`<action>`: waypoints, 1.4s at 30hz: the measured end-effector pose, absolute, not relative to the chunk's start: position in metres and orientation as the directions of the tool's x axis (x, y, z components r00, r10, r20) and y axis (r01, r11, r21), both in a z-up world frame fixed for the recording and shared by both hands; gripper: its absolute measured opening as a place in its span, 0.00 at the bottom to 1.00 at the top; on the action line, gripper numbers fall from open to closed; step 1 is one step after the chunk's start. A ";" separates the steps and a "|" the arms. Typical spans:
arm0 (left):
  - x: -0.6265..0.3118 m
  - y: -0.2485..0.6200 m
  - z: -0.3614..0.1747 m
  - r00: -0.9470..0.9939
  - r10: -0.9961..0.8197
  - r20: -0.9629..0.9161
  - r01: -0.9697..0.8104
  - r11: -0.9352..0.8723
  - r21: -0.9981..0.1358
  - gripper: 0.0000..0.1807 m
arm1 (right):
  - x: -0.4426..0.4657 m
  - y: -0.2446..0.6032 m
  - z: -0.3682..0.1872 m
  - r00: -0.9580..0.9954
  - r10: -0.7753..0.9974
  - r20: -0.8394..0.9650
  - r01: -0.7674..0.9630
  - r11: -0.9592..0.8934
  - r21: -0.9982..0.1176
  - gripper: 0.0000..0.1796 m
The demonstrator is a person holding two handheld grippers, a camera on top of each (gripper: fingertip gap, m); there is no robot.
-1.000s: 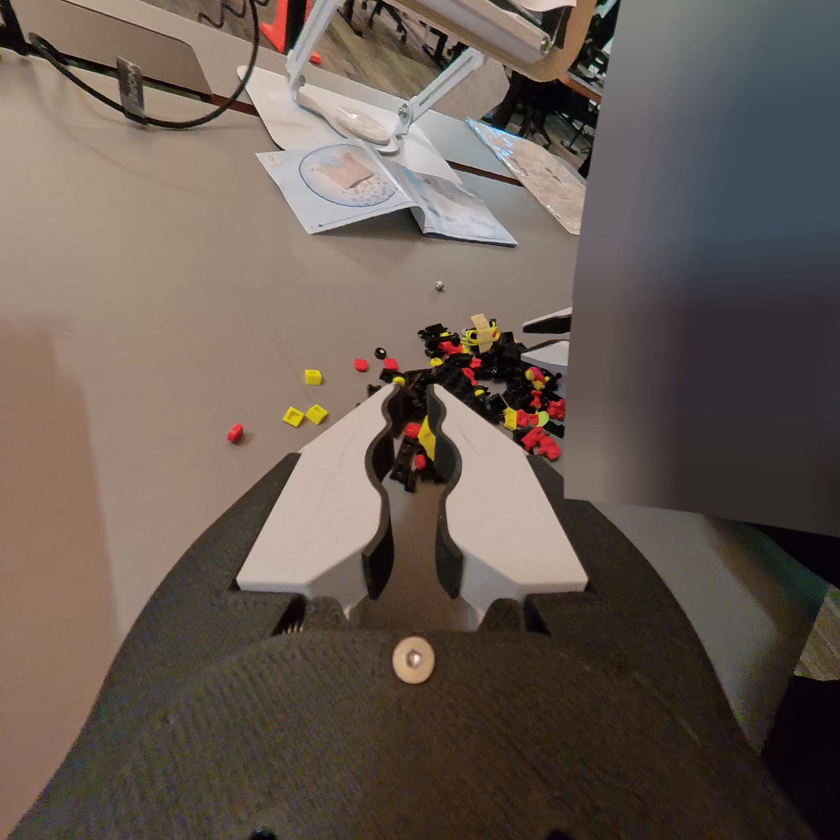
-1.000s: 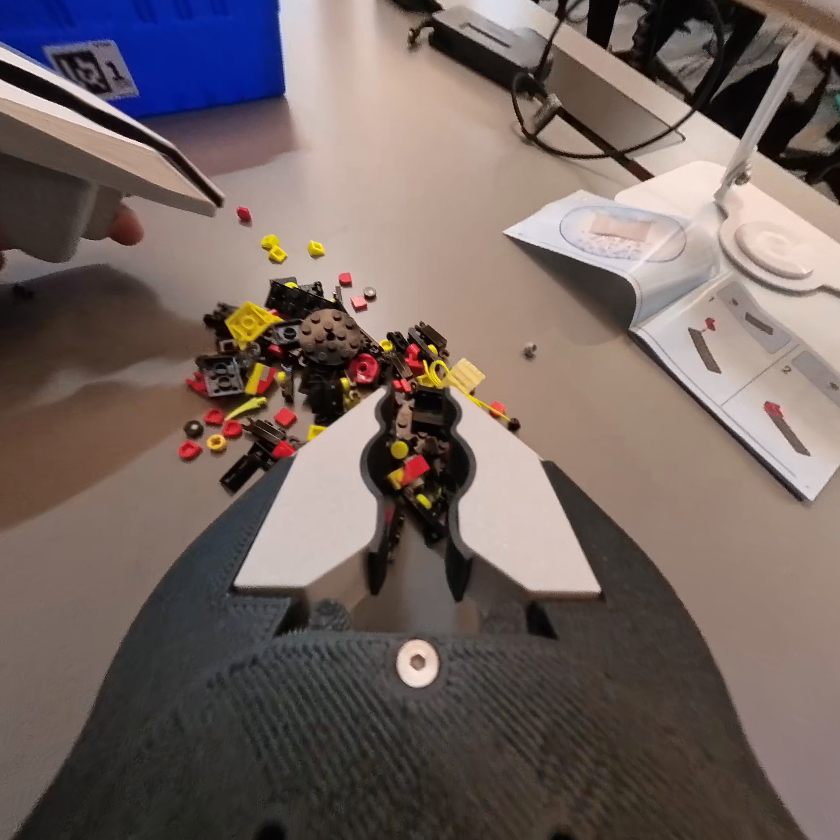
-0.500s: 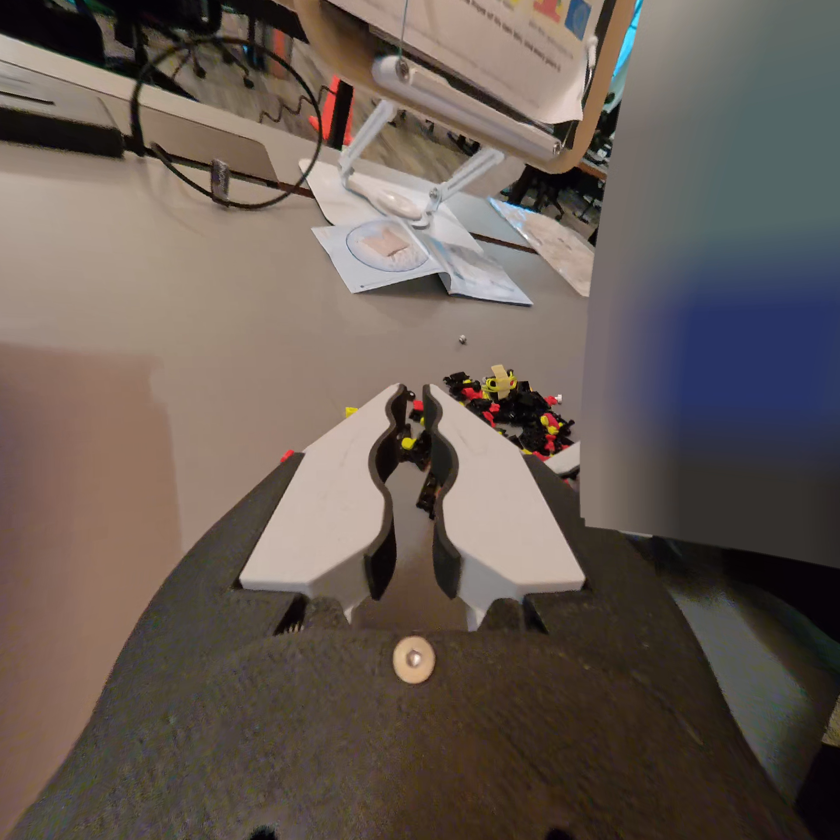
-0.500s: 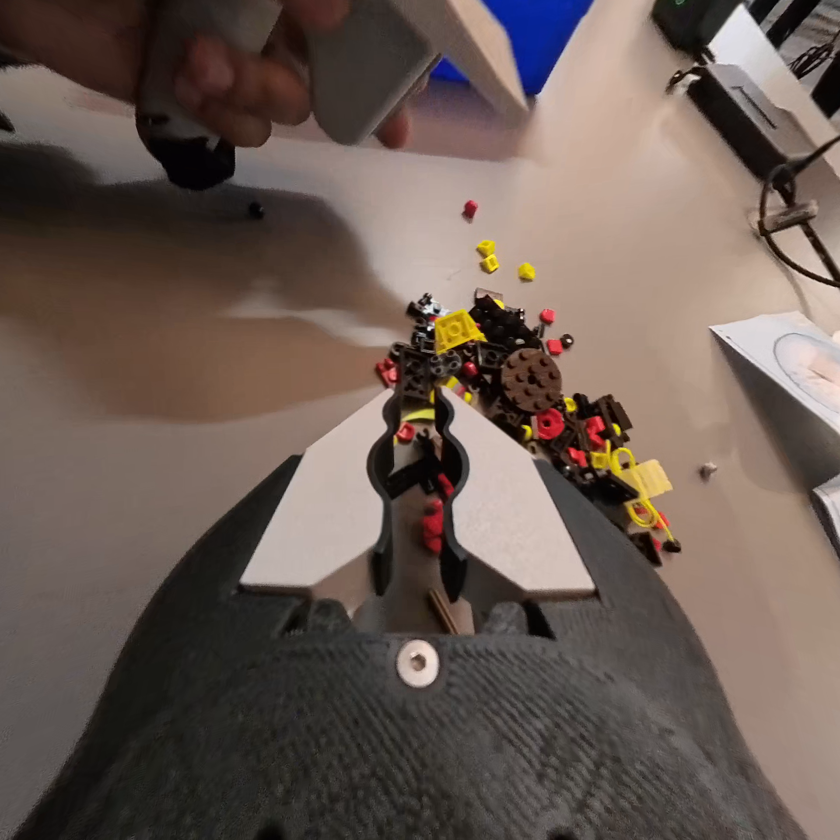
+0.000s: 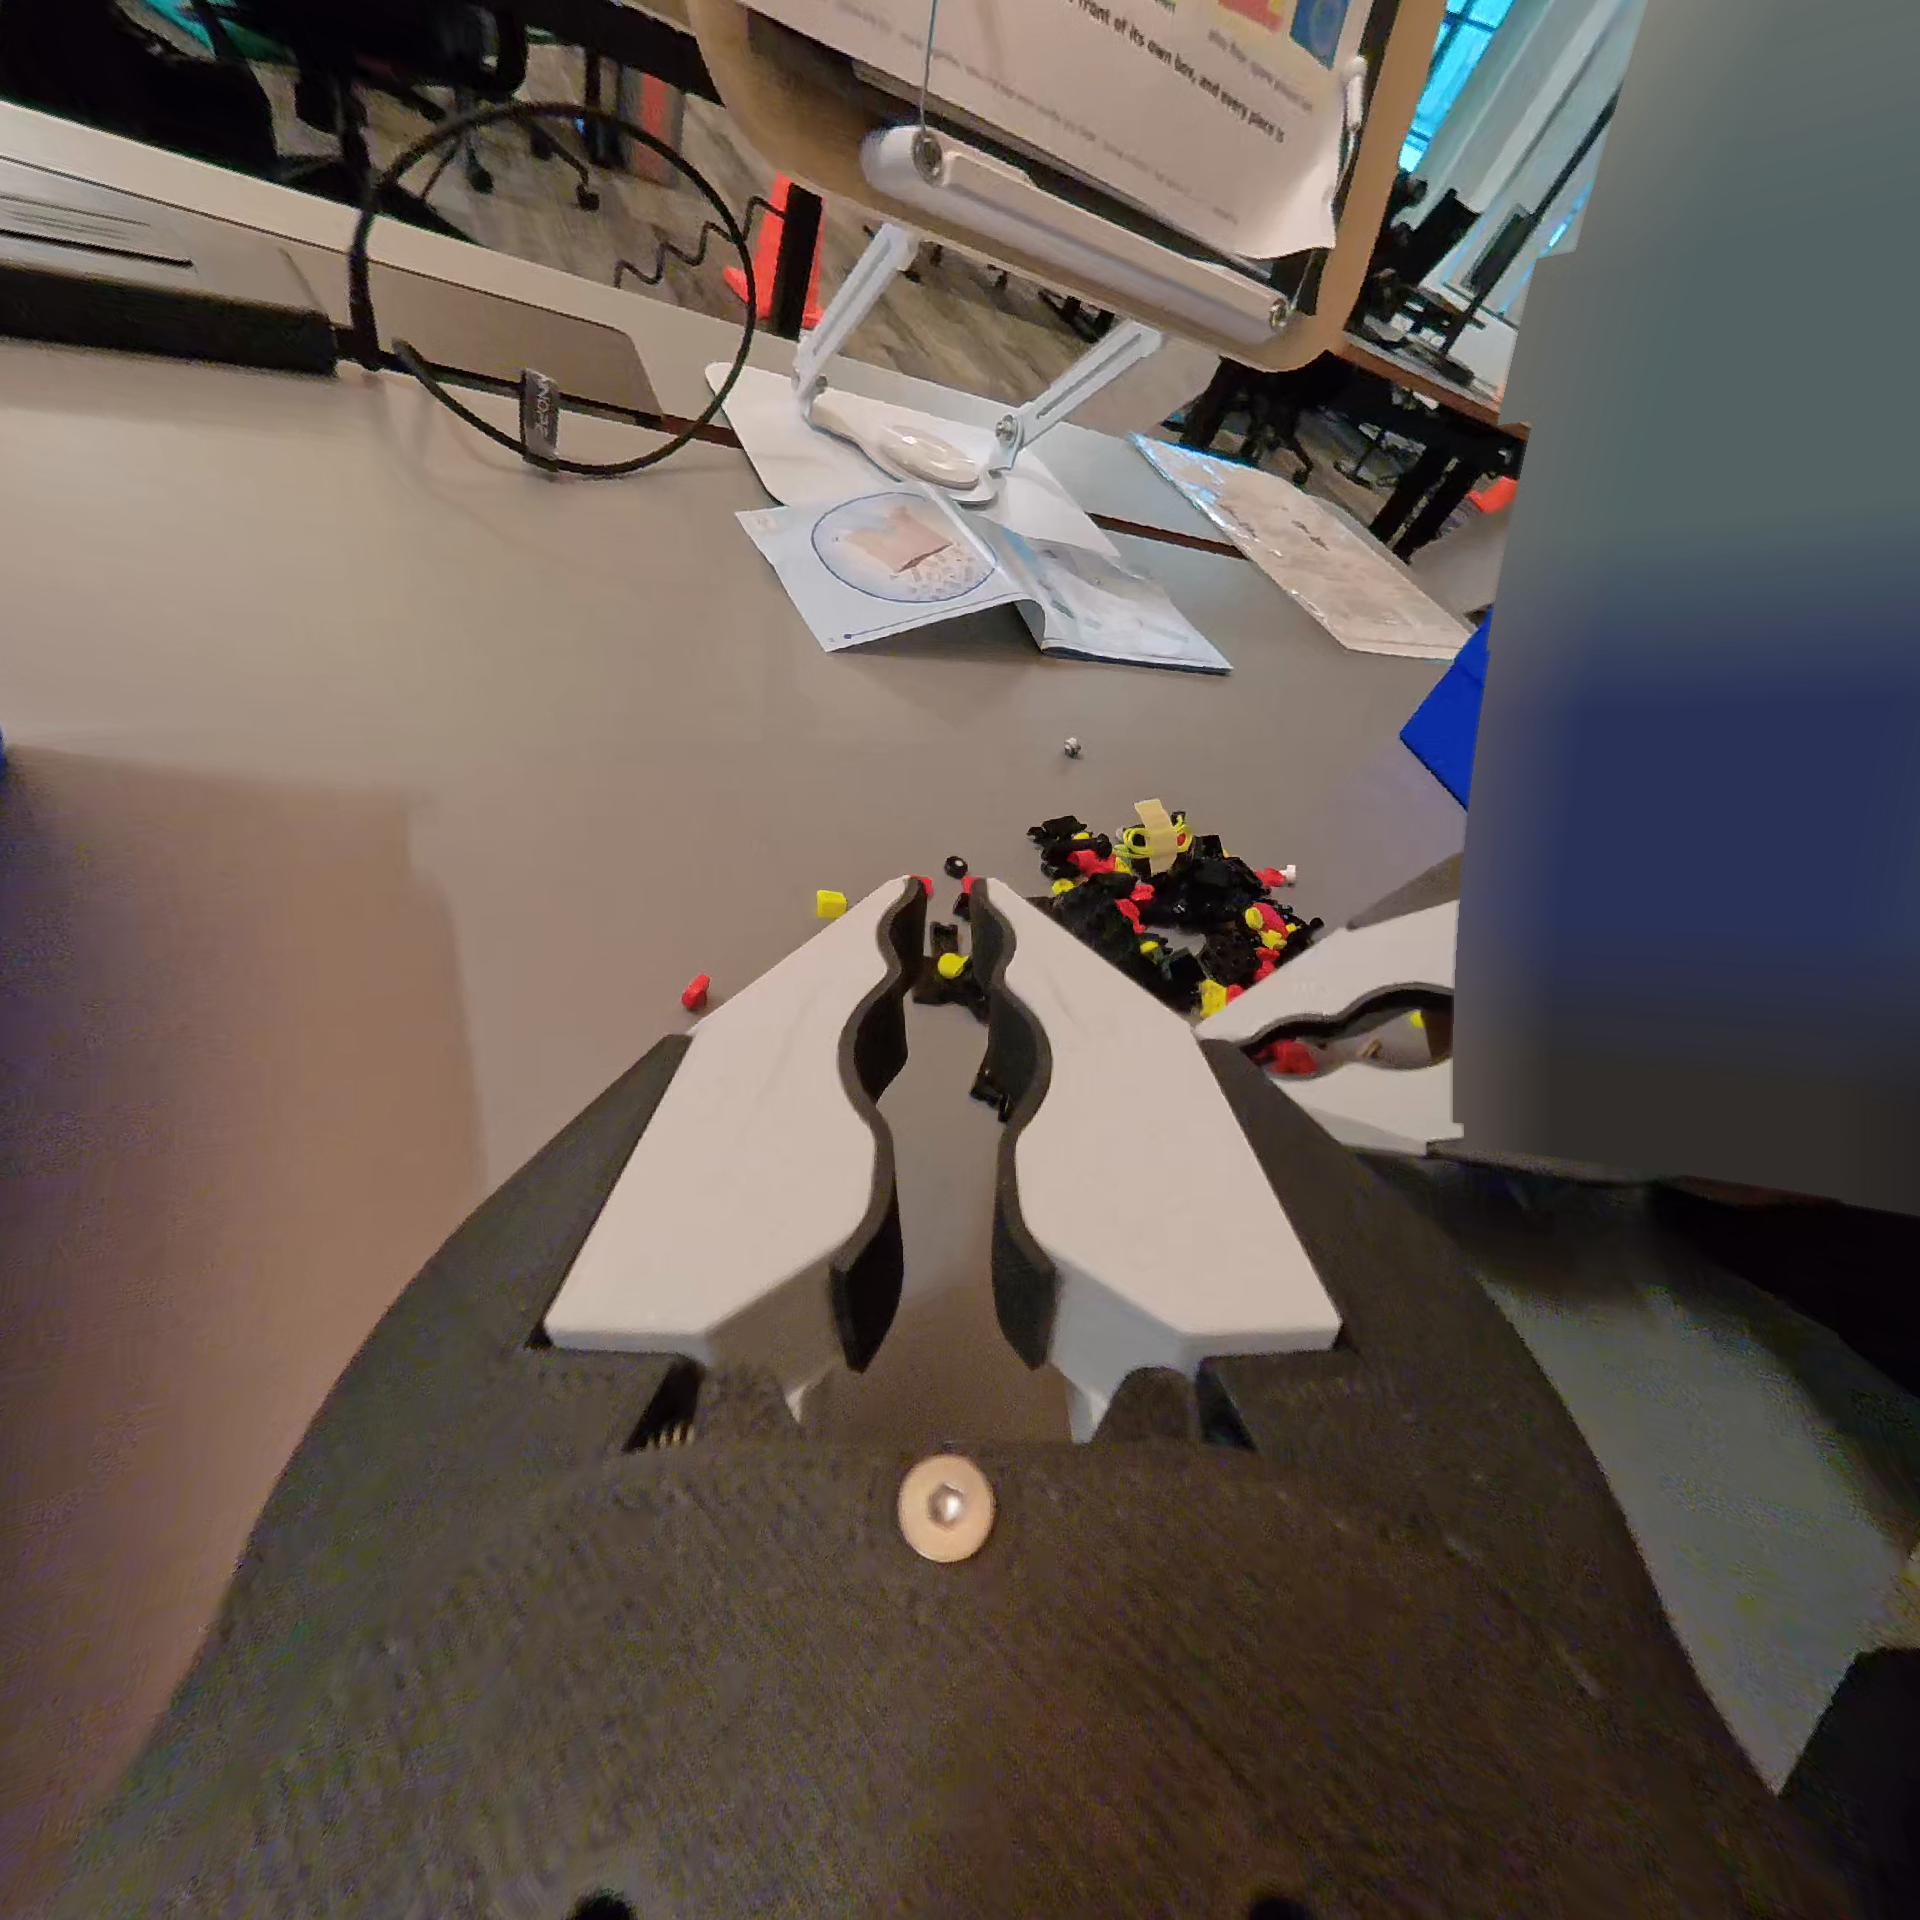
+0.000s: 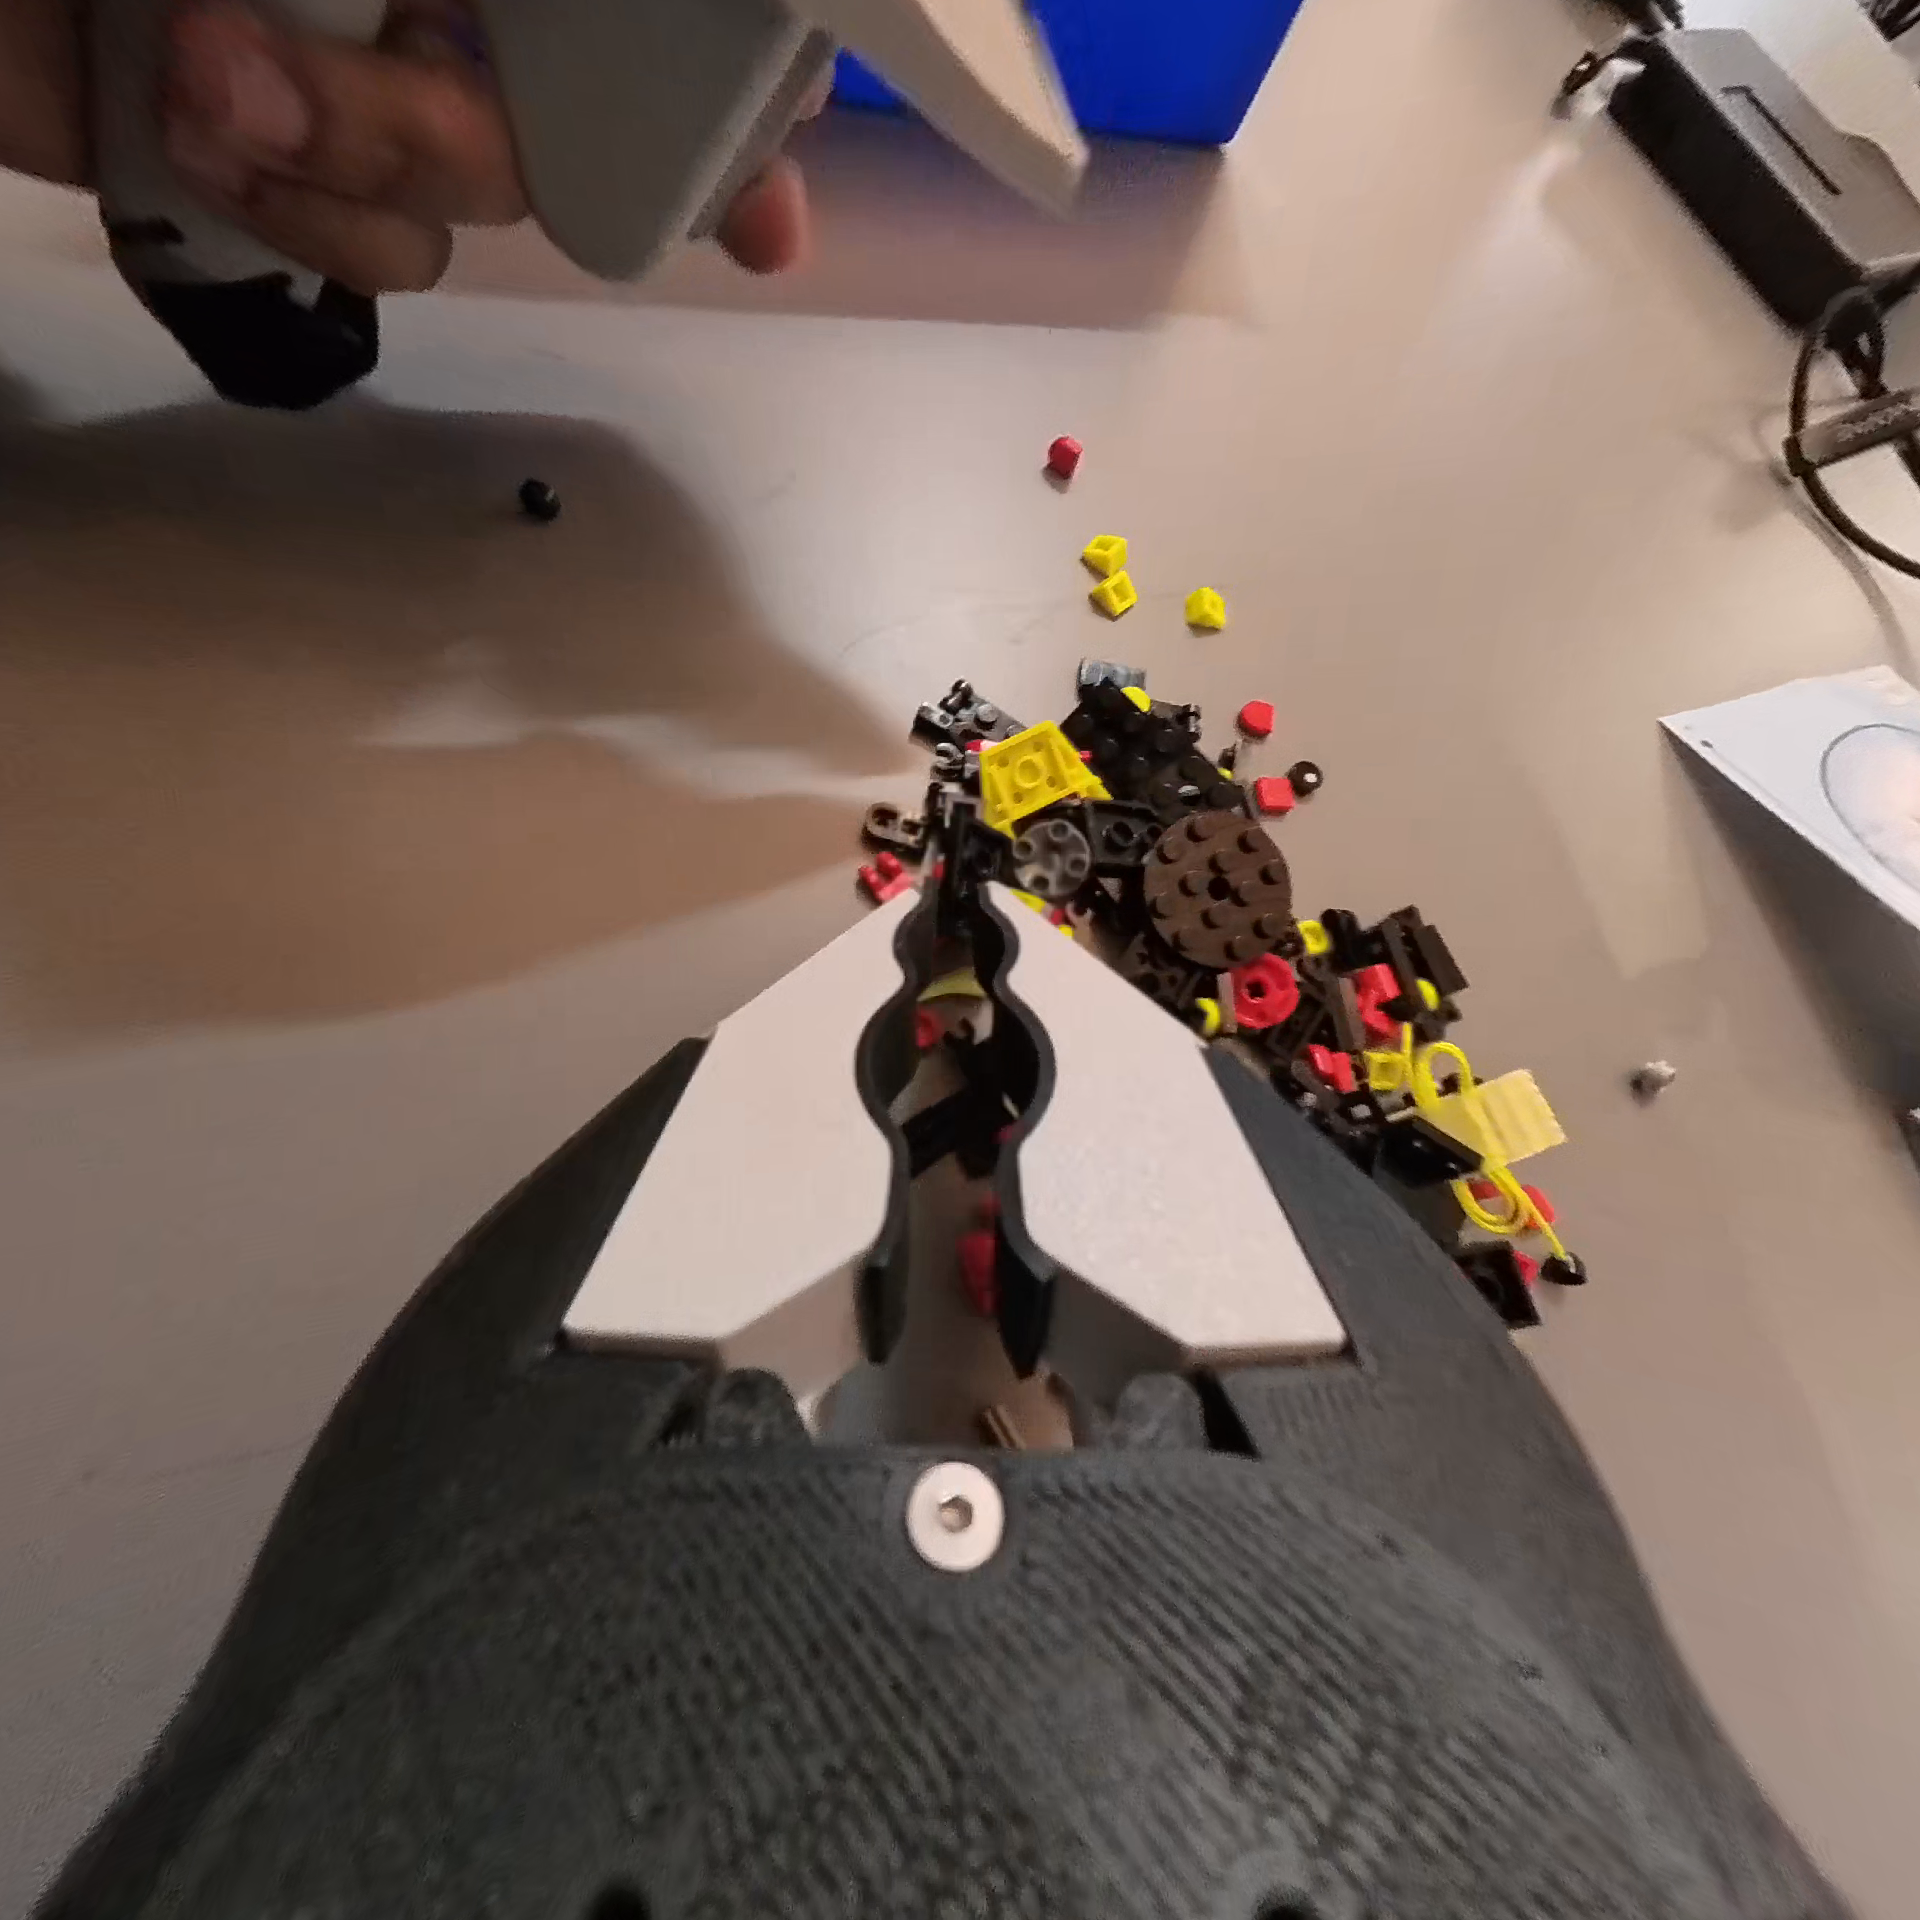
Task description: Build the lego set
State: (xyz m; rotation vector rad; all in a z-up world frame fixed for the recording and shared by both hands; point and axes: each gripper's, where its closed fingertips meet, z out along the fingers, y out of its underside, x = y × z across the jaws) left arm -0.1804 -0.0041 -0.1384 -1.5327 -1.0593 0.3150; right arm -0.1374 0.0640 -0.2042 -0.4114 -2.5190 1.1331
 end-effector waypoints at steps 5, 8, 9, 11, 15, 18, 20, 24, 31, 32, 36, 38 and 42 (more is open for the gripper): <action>-0.173 0.000 -0.135 0.578 0.747 0.327 0.420 0.070 -0.905 0.03 | -0.146 0.073 -0.188 -0.866 0.497 0.055 0.247 0.522 -0.816 0.02; -0.167 0.009 -0.137 0.613 0.733 0.295 0.413 0.021 -0.911 0.03 | -0.146 0.080 -0.172 -0.832 0.547 -0.091 0.349 0.391 -0.852 0.03; -0.164 0.013 -0.139 0.631 0.722 0.284 0.413 -0.002 -0.911 0.03 | -0.144 0.081 -0.164 -0.818 0.553 -0.158 0.387 0.327 -0.862 0.03; -0.155 0.025 -0.143 0.678 0.685 0.265 0.413 -0.057 -0.909 0.04 | -0.138 0.080 -0.143 -0.786 0.520 -0.335 0.474 0.158 -0.866 0.03; -0.126 0.058 -0.142 0.791 0.572 0.217 0.358 -0.145 -0.922 0.07 | -0.122 0.089 -0.101 -0.672 0.283 -0.685 0.658 -0.198 -0.727 0.03; -0.102 0.081 -0.128 0.845 0.469 0.258 0.341 -0.102 -0.935 0.09 | -0.112 0.102 -0.086 -0.604 0.139 -0.785 0.721 -0.325 -0.612 0.02; -0.090 0.091 -0.118 0.868 0.421 0.264 0.320 -0.068 -0.945 0.11 | -0.104 0.106 -0.084 -0.591 0.117 -0.799 0.731 -0.341 -0.591 0.02; -0.080 0.097 -0.107 0.894 0.419 0.157 0.204 -0.070 -0.976 0.15 | -0.087 0.108 -0.084 -0.540 0.059 -0.840 0.774 -0.357 -0.523 0.02; -0.069 0.107 -0.106 0.914 0.400 0.066 0.118 -0.106 -0.987 0.22 | -0.068 0.112 -0.098 -0.384 -0.029 -0.923 0.859 -0.379 -0.345 0.02; -0.068 0.108 -0.109 0.916 0.398 0.055 0.112 -0.121 -0.986 0.22 | -0.067 0.112 -0.101 -0.377 -0.021 -0.926 0.861 -0.376 -0.342 0.02; -0.065 0.111 -0.116 0.924 0.381 0.027 0.096 -0.163 -0.982 0.21 | -0.064 0.107 -0.107 -0.384 0.016 -0.923 0.865 -0.344 -0.366 0.02; -0.063 0.112 -0.118 0.928 0.372 0.021 0.092 -0.174 -0.980 0.20 | -0.063 0.104 -0.113 -0.400 0.054 -0.915 0.863 -0.314 -0.396 0.02; -0.068 0.108 -0.124 0.922 0.387 0.010 0.097 -0.205 -0.974 0.22 | -0.068 0.107 -0.132 -0.445 0.197 -0.873 0.837 -0.255 -0.484 0.02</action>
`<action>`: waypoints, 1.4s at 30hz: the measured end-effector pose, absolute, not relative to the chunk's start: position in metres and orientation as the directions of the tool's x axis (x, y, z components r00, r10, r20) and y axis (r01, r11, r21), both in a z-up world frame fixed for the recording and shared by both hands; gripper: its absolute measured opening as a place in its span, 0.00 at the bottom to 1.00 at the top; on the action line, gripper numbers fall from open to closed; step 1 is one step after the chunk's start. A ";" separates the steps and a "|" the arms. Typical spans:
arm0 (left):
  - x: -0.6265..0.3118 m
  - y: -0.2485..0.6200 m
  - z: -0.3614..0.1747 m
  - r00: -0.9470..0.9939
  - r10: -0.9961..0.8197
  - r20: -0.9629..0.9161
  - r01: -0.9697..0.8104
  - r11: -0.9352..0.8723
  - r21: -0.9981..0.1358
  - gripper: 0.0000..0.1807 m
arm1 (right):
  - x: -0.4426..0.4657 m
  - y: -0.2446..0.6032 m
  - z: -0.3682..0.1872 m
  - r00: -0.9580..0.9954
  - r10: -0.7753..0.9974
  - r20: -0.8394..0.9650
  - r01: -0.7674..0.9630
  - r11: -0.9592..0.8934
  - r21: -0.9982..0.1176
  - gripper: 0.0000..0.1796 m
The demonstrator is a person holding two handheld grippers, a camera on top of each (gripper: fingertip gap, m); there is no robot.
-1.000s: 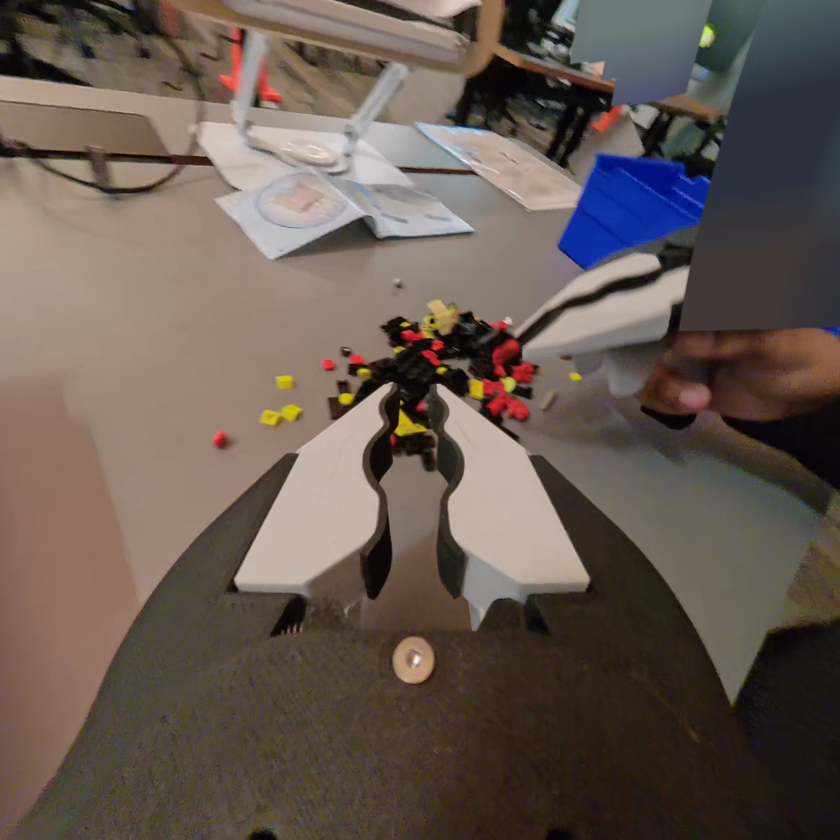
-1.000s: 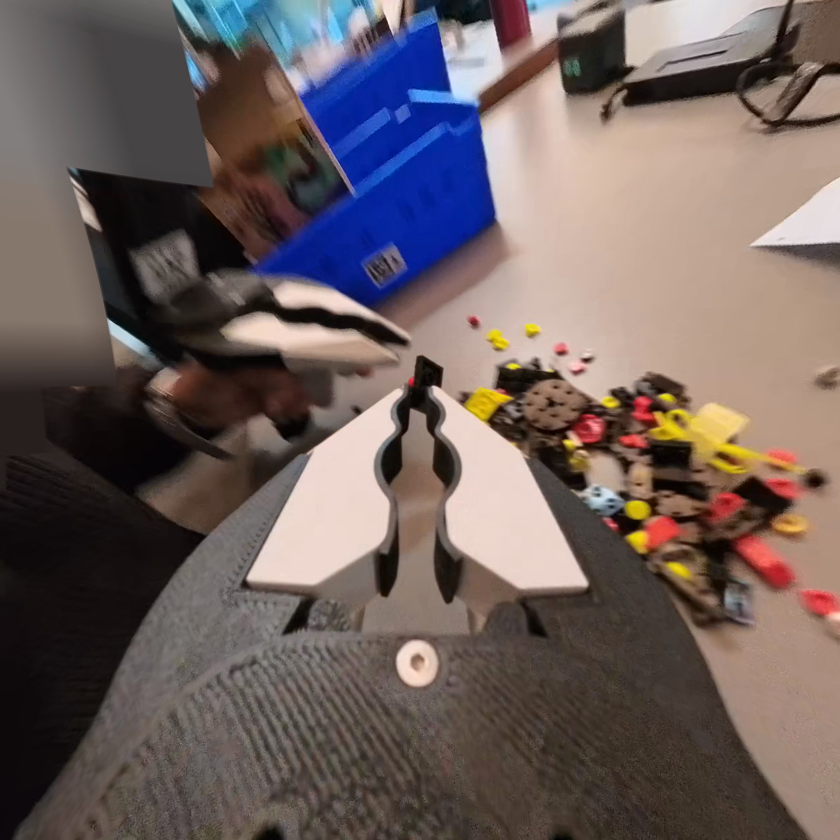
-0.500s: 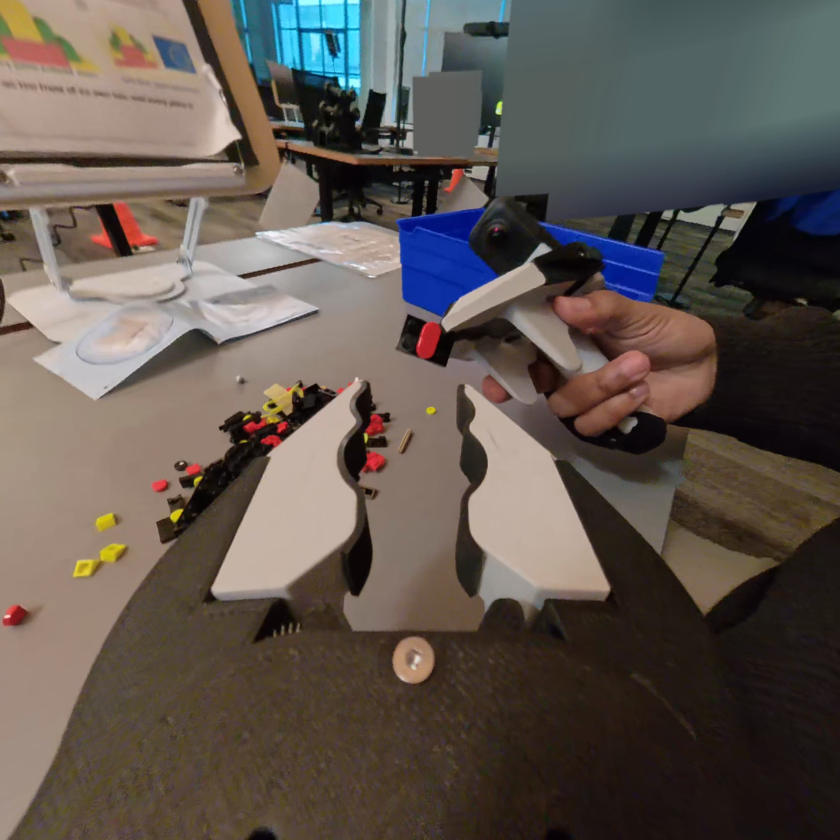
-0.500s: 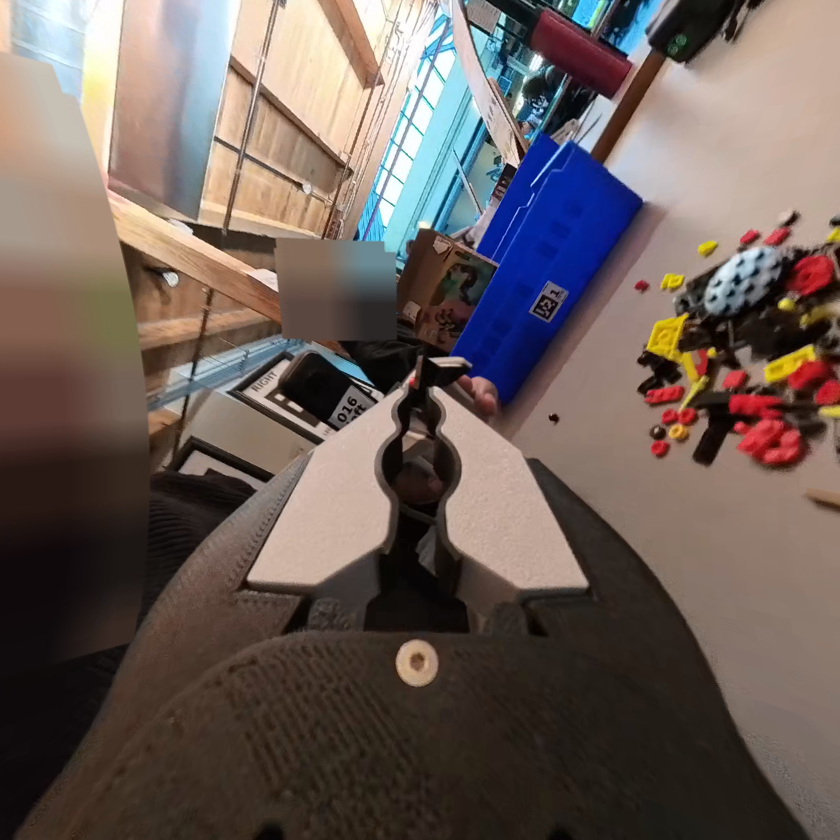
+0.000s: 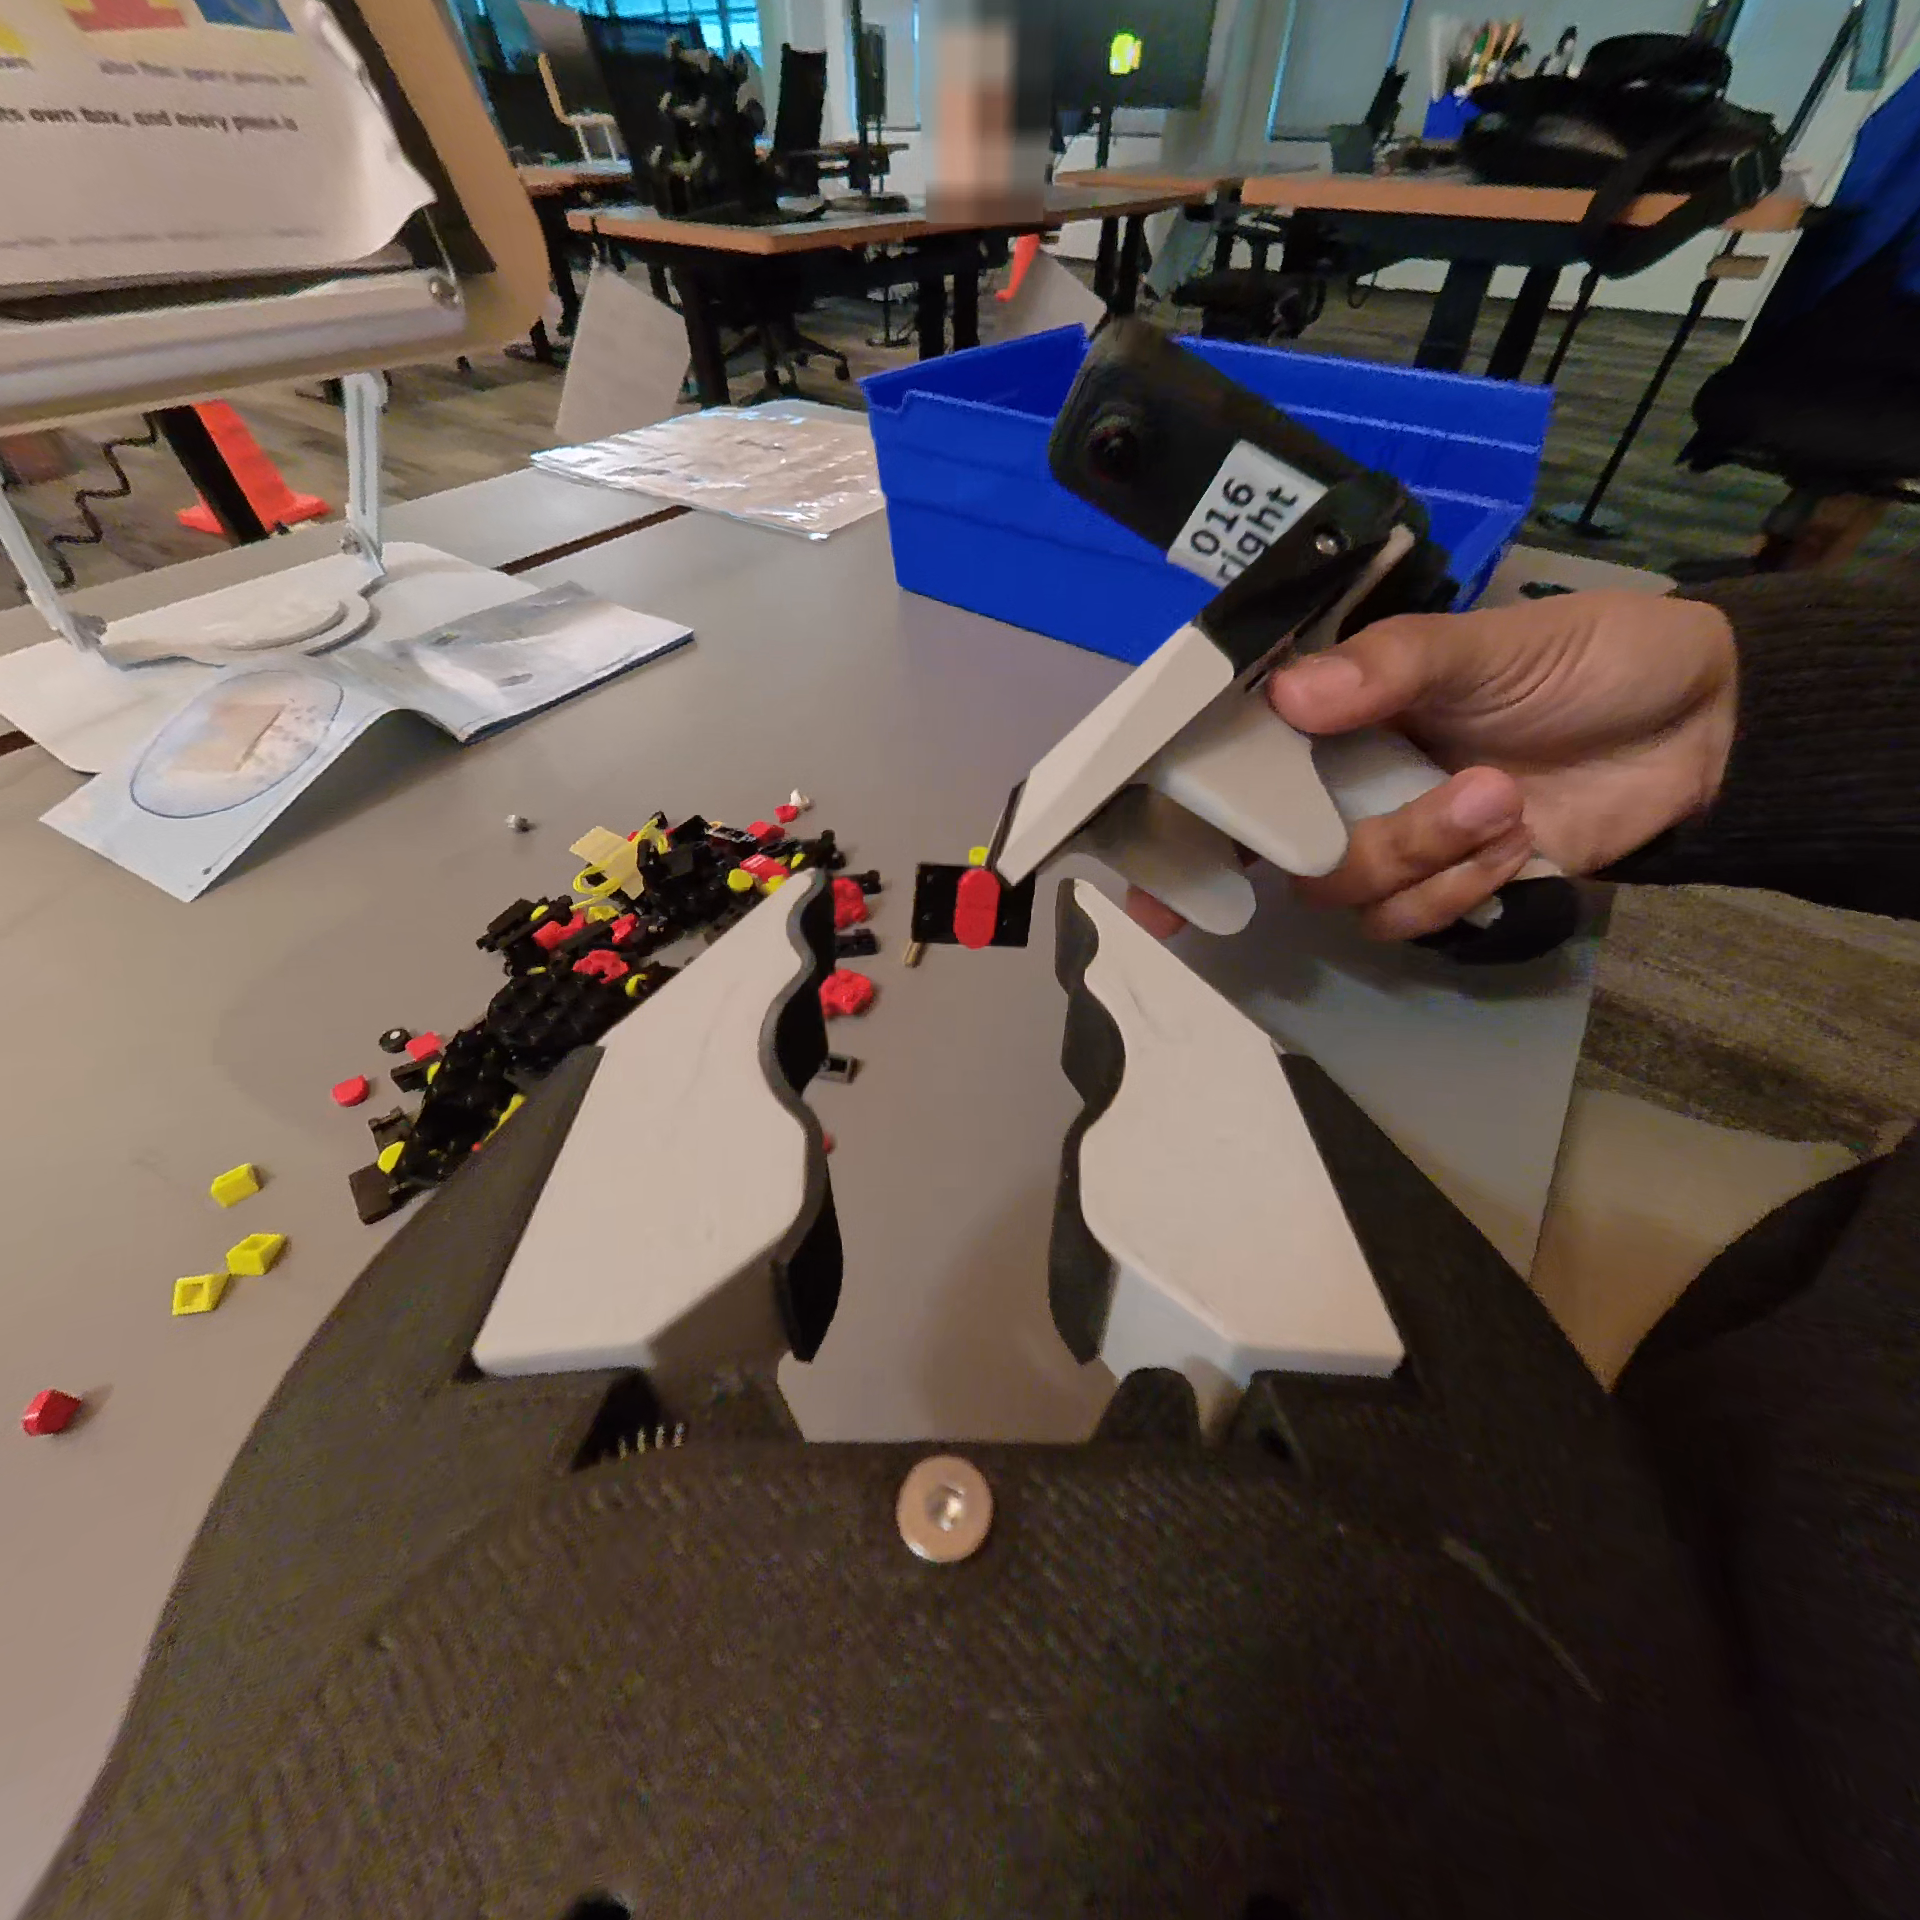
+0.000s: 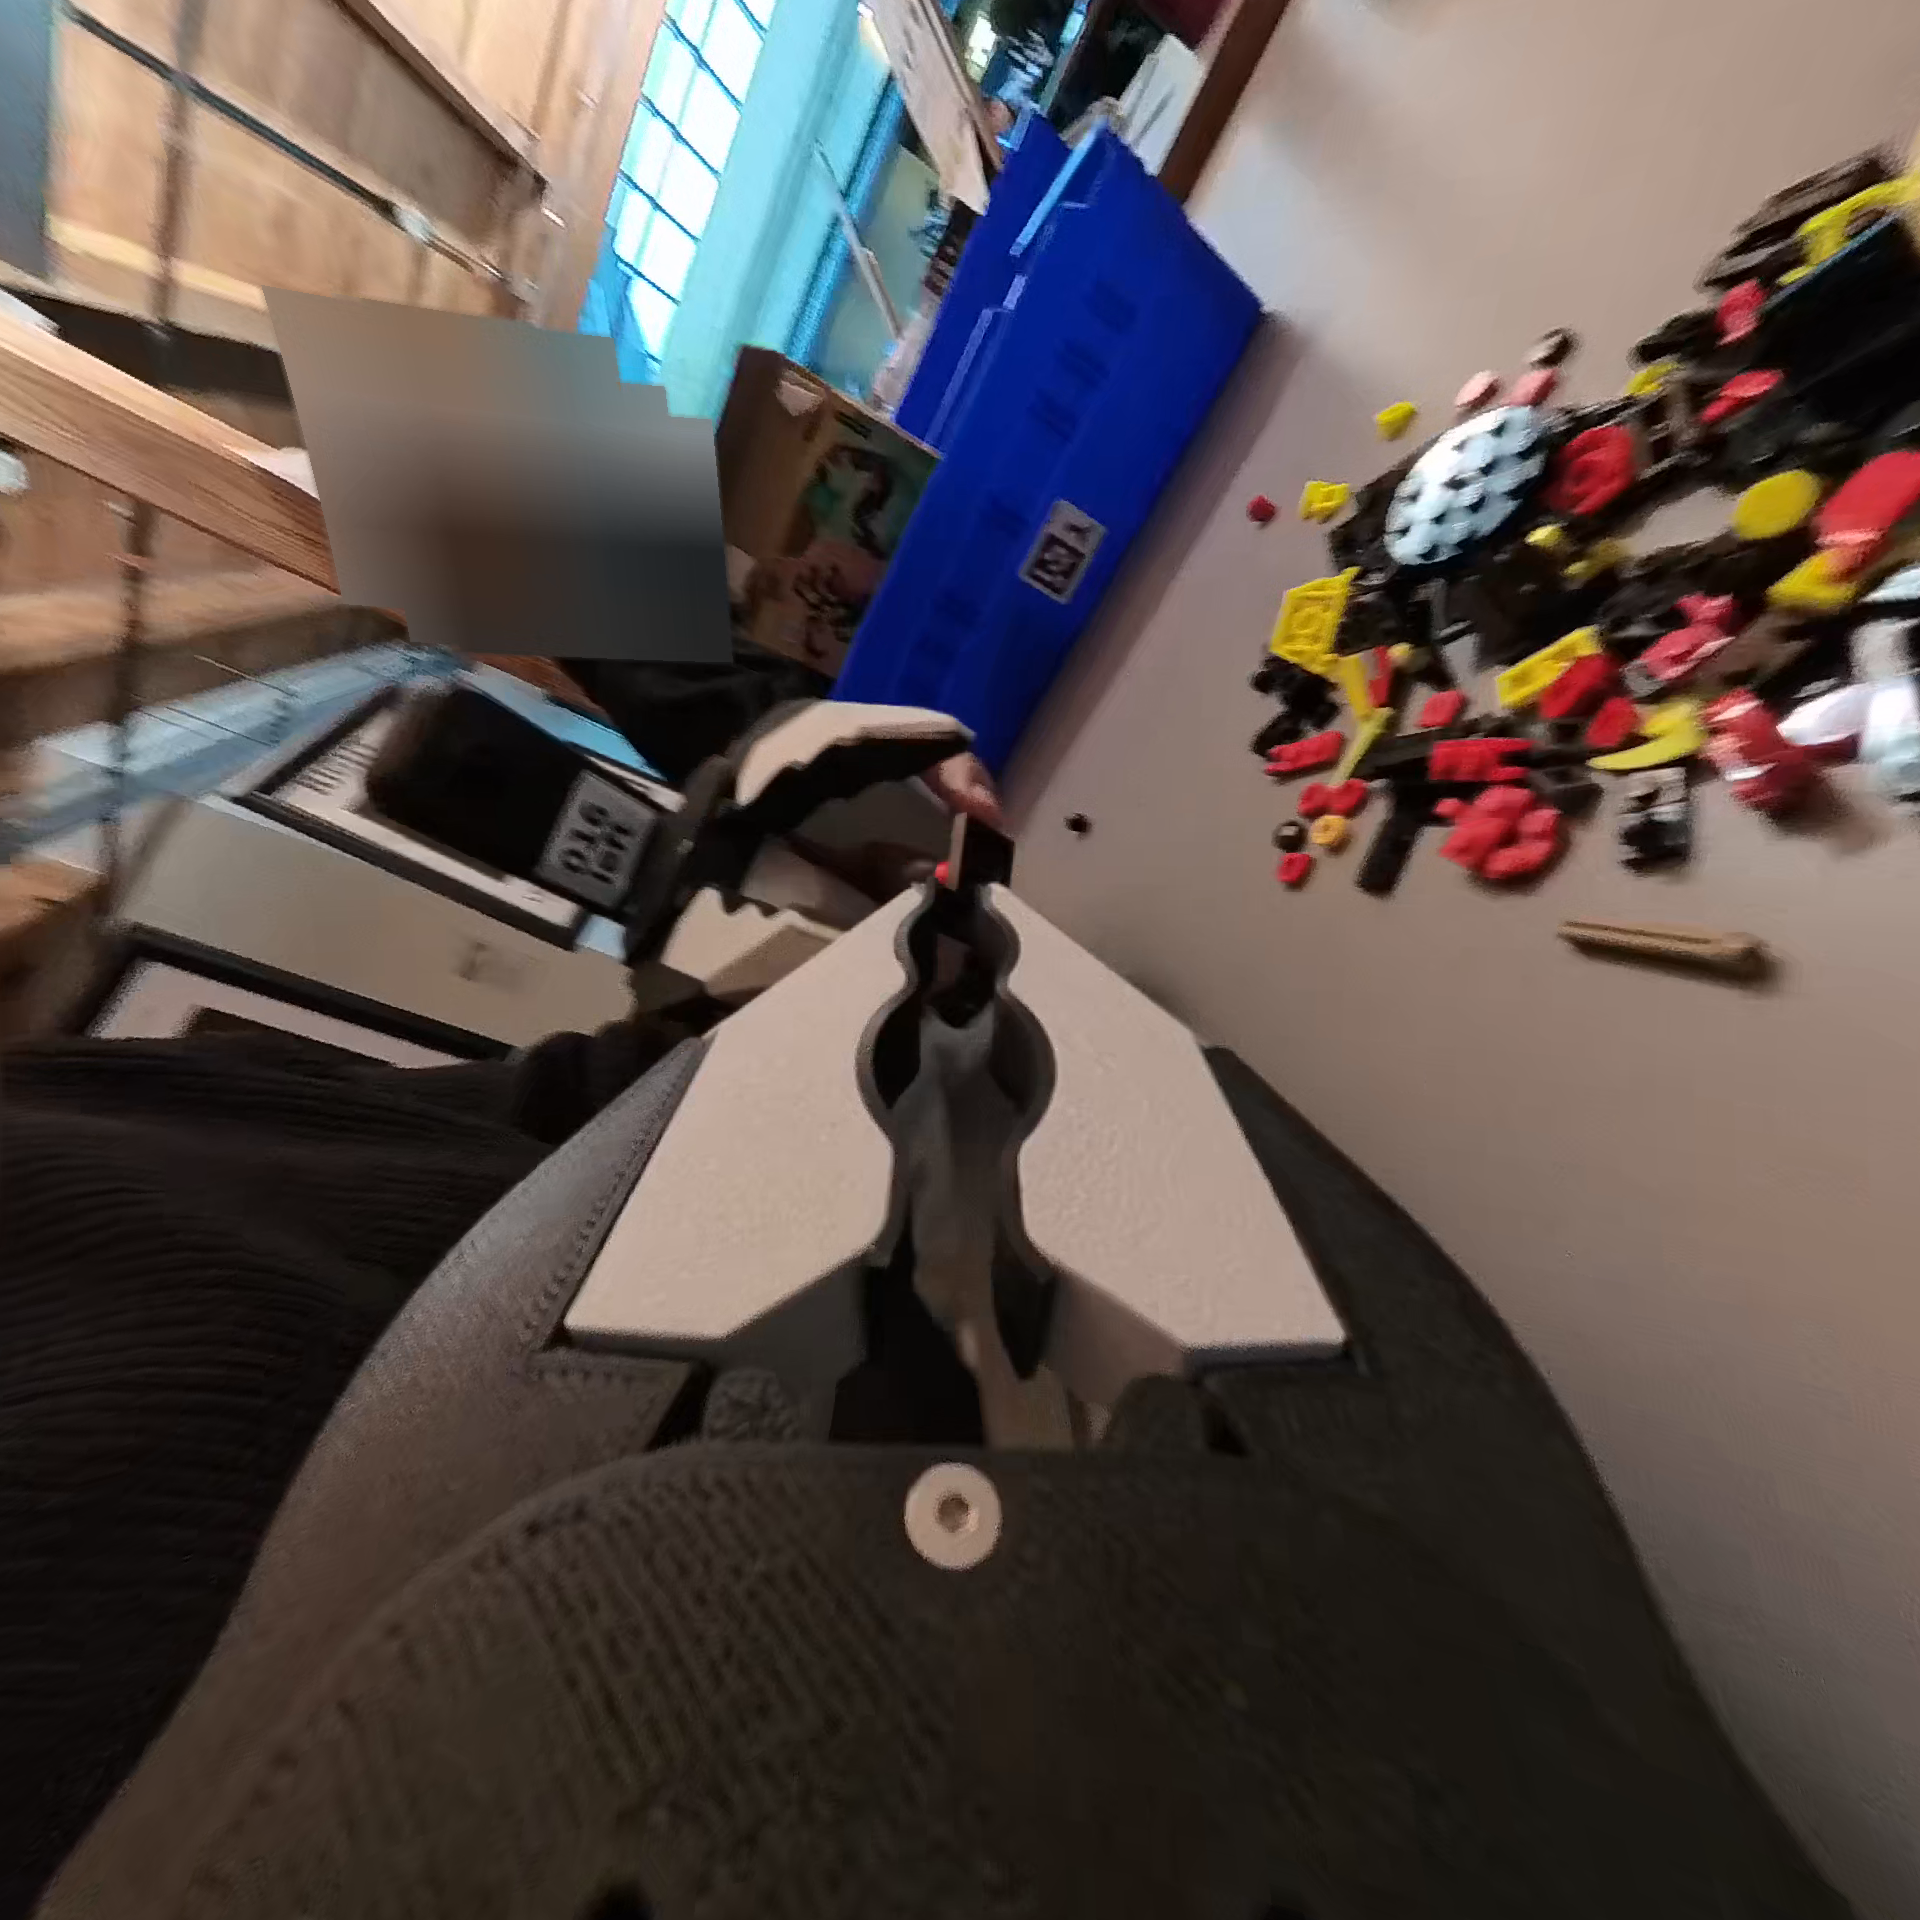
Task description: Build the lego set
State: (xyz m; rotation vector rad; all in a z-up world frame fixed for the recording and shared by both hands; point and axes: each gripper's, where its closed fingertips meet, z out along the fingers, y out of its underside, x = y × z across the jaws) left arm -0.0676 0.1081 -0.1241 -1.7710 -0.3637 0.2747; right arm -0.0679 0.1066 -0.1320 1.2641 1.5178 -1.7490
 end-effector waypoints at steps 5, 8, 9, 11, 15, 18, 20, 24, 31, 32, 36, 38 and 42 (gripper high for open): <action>-0.089 0.094 -0.133 0.882 0.467 0.071 0.187 -0.207 -0.960 0.22 | -0.086 0.134 -0.174 -0.549 0.517 -0.657 0.743 -0.058 -0.667 0.03; -0.103 0.083 -0.132 0.851 0.506 0.138 0.248 -0.156 -0.956 0.22 | -0.096 0.148 -0.182 -0.581 0.622 -0.525 0.684 0.025 -0.729 0.03; -0.107 0.079 -0.131 0.839 0.521 0.156 0.264 -0.140 -0.954 0.22 | -0.098 0.150 -0.183 -0.580 0.635 -0.511 0.677 0.027 -0.736 0.03; -0.117 0.070 -0.133 0.813 0.557 0.170 0.285 -0.126 -0.950 0.21 | -0.102 0.155 -0.184 -0.566 0.655 -0.500 0.672 0.016 -0.740 0.03; -0.139 0.048 -0.144 0.743 0.660 0.115 0.298 -0.172 -0.939 0.19 | -0.111 0.163 -0.186 -0.514 0.674 -0.530 0.690 -0.041 -0.722 0.03; -0.152 0.034 -0.150 0.697 0.710 0.102 0.320 -0.181 -0.930 0.20 | -0.116 0.167 -0.188 -0.485 0.680 -0.550 0.699 -0.077 -0.711 0.03; -0.157 0.030 -0.151 0.680 0.714 0.164 0.369 -0.141 -0.919 0.21 | -0.118 0.170 -0.193 -0.469 0.687 -0.555 0.713 -0.077 -0.697 0.03; -0.159 0.029 -0.155 0.647 0.656 0.388 0.519 -0.007 -0.855 0.21 | -0.119 0.172 -0.197 -0.440 0.679 -0.587 0.743 -0.092 -0.664 0.03; -0.162 0.028 -0.159 0.607 0.631 0.483 0.581 0.062 -0.811 0.22 | -0.125 0.186 -0.198 -0.404 0.715 -0.570 0.731 -0.122 -0.671 0.07; -0.161 0.030 -0.160 0.614 0.630 0.477 0.579 0.052 -0.814 0.21 | -0.126 0.188 -0.198 -0.401 0.722 -0.564 0.727 -0.123 -0.675 0.08; -0.158 0.034 -0.161 0.634 0.630 0.449 0.564 0.021 -0.826 0.21 | -0.128 0.193 -0.194 -0.424 0.756 -0.499 0.687 -0.090 -0.721 0.06; -0.157 0.034 -0.161 0.635 0.628 0.450 0.564 0.021 -0.826 0.21 | -0.128 0.192 -0.192 -0.445 0.765 -0.465 0.669 -0.061 -0.741 0.07; -0.157 0.034 -0.160 0.633 0.625 0.457 0.567 0.028 -0.823 0.21 | -0.125 0.185 -0.193 -0.493 0.765 -0.415 0.650 0.006 -0.760 0.08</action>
